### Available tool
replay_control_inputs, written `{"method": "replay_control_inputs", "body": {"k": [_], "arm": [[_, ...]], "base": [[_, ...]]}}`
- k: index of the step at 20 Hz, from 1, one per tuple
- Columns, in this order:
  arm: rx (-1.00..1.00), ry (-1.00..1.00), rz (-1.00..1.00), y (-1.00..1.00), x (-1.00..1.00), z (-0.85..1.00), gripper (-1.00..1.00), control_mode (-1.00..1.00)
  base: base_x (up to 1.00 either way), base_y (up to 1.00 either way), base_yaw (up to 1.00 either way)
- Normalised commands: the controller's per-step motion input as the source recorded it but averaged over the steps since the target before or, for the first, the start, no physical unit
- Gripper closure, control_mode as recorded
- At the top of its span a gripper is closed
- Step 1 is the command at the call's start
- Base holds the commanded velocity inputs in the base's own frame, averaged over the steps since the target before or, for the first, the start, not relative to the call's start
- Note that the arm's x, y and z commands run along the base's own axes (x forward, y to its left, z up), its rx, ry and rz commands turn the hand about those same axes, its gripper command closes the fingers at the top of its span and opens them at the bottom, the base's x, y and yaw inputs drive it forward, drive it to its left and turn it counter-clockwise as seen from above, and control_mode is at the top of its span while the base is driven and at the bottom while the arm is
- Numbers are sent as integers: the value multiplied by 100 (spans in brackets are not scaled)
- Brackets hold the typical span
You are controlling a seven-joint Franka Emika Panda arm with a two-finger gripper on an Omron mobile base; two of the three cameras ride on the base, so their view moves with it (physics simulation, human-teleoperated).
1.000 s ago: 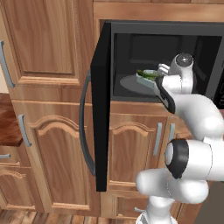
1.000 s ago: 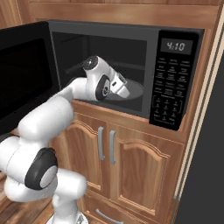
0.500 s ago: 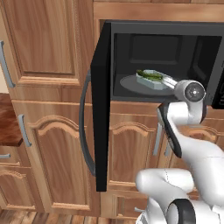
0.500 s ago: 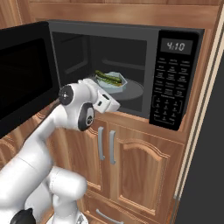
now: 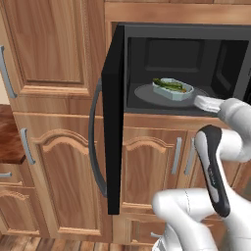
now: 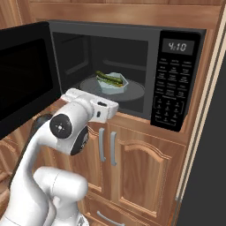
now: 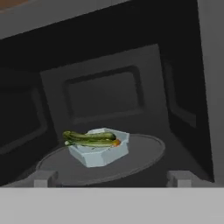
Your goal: Place the tupperware containing the fish and squash meal in the microwave. Close the microwave door and press the start button to reheat the meal.
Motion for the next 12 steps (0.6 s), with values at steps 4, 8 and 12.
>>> {"method": "replay_control_inputs", "body": {"k": [4, 8, 12], "arm": [[-53, 6, 28, 54, -100, 59, -100, -100], [-58, 15, 25, 62, -98, 36, -100, -100], [-54, 20, 14, 52, -73, 29, -100, -100]], "base": [[0, 0, 0], [0, 0, 0], [0, 0, 0]]}}
